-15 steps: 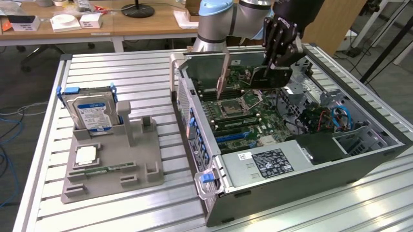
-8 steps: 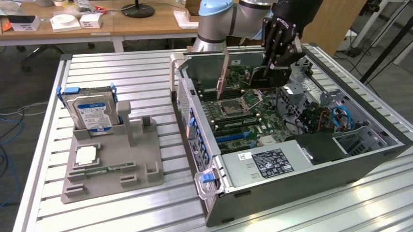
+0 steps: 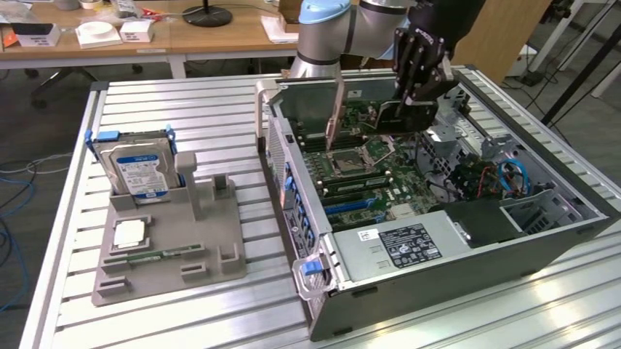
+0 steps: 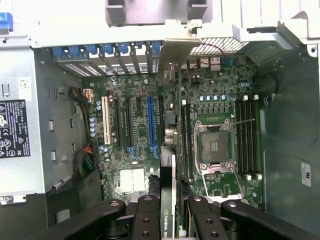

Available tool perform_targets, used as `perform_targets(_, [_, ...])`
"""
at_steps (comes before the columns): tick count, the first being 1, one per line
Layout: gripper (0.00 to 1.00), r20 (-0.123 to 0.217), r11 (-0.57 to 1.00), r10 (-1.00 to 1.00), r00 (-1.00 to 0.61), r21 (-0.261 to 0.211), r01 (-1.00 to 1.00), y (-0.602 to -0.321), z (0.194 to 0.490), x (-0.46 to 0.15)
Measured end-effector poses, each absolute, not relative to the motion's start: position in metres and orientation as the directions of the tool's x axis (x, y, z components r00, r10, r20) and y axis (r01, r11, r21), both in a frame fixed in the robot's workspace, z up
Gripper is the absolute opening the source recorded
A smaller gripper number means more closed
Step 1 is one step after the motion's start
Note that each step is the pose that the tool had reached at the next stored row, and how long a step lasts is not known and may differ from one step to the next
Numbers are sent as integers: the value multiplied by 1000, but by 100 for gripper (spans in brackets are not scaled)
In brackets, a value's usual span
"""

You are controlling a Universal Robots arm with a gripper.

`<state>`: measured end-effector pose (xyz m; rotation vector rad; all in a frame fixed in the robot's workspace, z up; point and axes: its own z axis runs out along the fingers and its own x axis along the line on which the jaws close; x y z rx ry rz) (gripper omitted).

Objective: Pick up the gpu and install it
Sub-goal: 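Insert the gpu into the slot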

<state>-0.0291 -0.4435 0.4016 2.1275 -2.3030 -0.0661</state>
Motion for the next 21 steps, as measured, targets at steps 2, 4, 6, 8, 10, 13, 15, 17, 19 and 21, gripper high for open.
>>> perform_targets(2, [26,-25,77,-997,-78,29,-997,-442,399,-29])
perform_targets(4, [26,-25,76,-997,-77,25,-997,-441,397,-29])
perform_targets(6, [26,-26,75,-997,-76,24,-997,-441,396,-29])
perform_targets(8, [26,-25,76,-997,-76,24,-997,-441,396,-29])
perform_targets(10, [26,-25,76,-997,-76,24,-997,-441,396,-29])
perform_targets(13, [26,-25,76,-997,-76,24,-997,-441,396,-29])
perform_targets(15, [26,-25,76,-997,-76,24,-997,-441,396,-29])
perform_targets(17, [26,-25,74,-997,-75,24,-997,-441,396,-29])
perform_targets(19, [26,-25,73,-997,-73,24,-997,-441,394,-29])
perform_targets(21, [26,-25,73,-997,-73,24,-997,-441,392,-29])
